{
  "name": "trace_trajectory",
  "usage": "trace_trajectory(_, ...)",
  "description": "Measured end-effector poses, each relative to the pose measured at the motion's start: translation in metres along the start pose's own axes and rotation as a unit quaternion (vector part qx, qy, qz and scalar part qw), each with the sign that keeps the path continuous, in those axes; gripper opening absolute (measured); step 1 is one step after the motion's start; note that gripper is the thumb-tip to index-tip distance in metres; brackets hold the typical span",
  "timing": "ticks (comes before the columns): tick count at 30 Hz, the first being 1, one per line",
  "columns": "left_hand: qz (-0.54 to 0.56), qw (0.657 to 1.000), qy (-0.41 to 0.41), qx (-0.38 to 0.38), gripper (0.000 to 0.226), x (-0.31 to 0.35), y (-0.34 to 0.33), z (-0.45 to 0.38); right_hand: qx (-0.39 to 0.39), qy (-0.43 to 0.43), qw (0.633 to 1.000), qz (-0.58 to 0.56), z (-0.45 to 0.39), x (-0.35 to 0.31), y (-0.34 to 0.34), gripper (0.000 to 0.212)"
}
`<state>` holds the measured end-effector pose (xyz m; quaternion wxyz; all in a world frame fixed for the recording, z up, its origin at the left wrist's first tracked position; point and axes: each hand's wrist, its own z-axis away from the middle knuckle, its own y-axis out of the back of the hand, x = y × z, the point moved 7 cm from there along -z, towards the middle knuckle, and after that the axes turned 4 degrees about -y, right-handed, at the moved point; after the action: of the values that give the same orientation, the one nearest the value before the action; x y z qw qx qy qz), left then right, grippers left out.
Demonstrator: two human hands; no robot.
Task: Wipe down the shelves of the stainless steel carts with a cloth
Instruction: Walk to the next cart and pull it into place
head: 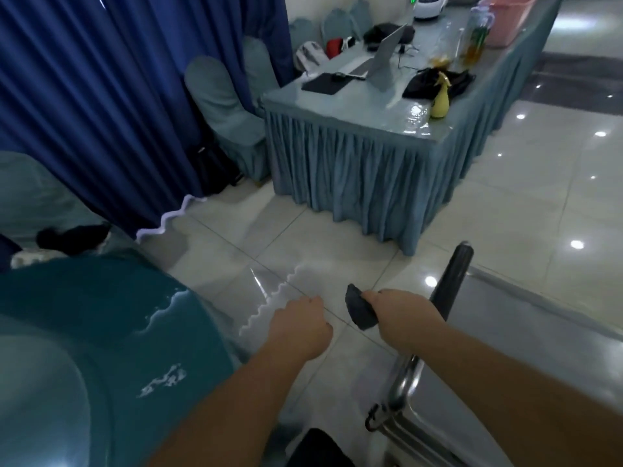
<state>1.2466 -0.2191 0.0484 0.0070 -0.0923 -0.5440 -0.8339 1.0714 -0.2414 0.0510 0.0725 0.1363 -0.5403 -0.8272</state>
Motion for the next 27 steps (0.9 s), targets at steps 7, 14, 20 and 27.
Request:
trace_trajectory(7,-0.022,0.997,-0.061,-0.028,0.050,0.034,0.030,-0.102,0.020,-0.106,0.992,-0.066,-0.055,0.066,0.010,0.049)
trace_trajectory(14,-0.064,0.975,-0.184,-0.111,0.053,0.052,0.027,-0.261,-0.017,-0.246,0.965,-0.084,-0.132,0.131,0.006,0.043)
trace_trajectory(20,-0.113,0.944,-0.267,-0.157,0.042,0.047,0.052,-0.361,-0.081,-0.355,0.925,-0.110,-0.191,0.141,0.022,0.050)
trace_trajectory(27,-0.130,0.928,-0.314,-0.155,0.044,0.044,0.090,-0.417,-0.070,-0.386,0.913,-0.111,-0.239,0.149,0.053,0.045)
